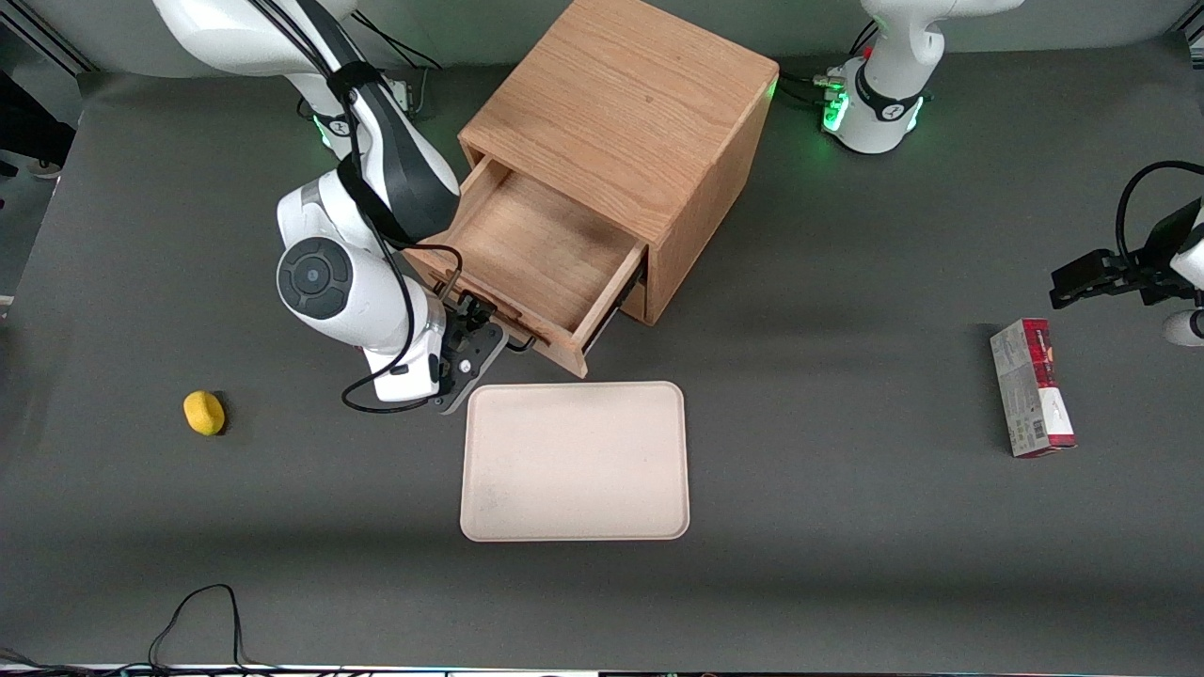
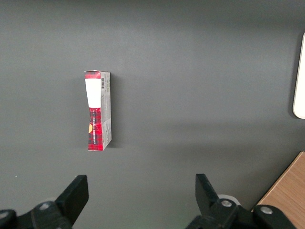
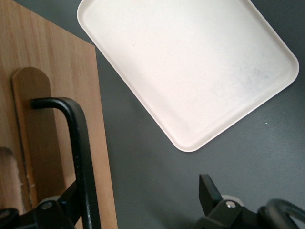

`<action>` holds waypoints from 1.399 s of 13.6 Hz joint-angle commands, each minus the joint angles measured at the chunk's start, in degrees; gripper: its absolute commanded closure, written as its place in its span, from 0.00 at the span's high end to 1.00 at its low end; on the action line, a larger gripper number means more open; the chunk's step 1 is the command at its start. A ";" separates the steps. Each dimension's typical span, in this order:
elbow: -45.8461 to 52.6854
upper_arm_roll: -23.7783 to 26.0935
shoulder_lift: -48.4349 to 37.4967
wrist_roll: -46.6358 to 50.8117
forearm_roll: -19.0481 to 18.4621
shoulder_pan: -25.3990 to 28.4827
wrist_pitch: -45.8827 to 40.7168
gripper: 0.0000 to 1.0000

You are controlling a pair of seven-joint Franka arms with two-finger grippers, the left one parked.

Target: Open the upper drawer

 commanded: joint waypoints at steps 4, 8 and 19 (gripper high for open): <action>5.00 0.13 3.43 -0.99 -1.30 -3.01 -1.52 1.00; 6.31 0.13 4.13 -0.90 -1.30 -4.33 -1.61 1.00; 19.75 -3.37 0.28 4.11 -1.65 -4.51 -16.01 1.00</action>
